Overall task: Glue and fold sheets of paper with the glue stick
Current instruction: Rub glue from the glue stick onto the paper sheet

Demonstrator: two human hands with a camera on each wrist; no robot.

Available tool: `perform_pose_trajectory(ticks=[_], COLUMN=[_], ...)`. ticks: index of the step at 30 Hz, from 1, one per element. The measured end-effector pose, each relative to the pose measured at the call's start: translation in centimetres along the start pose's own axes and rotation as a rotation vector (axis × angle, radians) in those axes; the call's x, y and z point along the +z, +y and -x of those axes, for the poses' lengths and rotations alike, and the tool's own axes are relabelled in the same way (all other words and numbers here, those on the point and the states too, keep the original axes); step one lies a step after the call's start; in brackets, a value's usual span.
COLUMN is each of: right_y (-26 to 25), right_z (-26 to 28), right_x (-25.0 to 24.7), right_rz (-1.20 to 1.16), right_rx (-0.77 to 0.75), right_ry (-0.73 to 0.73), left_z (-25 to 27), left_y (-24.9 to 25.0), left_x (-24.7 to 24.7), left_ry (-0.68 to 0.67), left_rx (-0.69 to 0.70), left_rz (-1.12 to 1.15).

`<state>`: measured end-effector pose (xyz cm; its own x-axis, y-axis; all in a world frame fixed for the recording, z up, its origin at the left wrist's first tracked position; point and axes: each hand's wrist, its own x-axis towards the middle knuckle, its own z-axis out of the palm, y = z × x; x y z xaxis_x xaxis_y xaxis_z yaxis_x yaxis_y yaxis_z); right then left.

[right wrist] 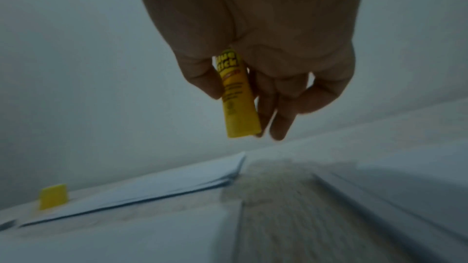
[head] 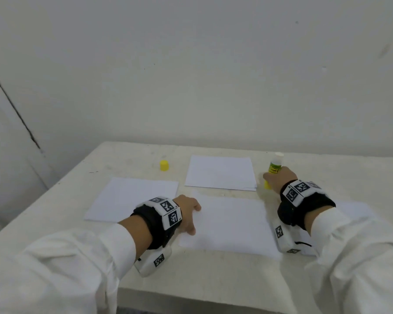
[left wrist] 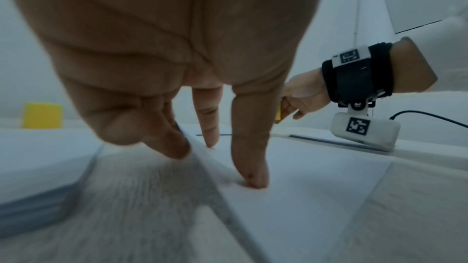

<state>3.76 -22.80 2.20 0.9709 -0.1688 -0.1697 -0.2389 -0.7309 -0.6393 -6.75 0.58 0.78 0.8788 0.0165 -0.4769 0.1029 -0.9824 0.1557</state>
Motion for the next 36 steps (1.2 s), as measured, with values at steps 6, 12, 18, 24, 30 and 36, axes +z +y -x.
perform_pose_trajectory(ticks=[6, 12, 18, 24, 30, 36], right_y=[-3.0, -6.2, -8.8, -9.6, -6.6, -2.0], right_z=[3.8, 6.4, 6.7, 6.7, 5.6, 4.7], right_x=[0.9, 2.4, 7.3, 9.8, 6.9, 2.6], right_rz=[0.075, 0.034, 0.118, 0.239, 0.293, 0.289], right_rx=[-0.234, -0.377, -0.443, -0.463, -0.383, -0.227], right_ry=[-0.185, -0.192, -0.223, -0.233, -0.161, -0.053], left_z=[-0.3, -0.6, -0.6, -0.6, -0.5, -0.6], left_y=[-0.6, -0.9, -2.1, -2.8, -2.6, -2.4], left_x=[0.0, 0.9, 1.4, 2.1, 1.5, 0.3], left_ry=[0.088, 0.093, 0.013, 0.024, 0.04, -0.007], left_rx=[0.074, 0.079, 0.046, 0.08, 0.113, 0.061], left_rz=[-0.234, -0.283, -0.28, -0.316, -0.338, -0.306])
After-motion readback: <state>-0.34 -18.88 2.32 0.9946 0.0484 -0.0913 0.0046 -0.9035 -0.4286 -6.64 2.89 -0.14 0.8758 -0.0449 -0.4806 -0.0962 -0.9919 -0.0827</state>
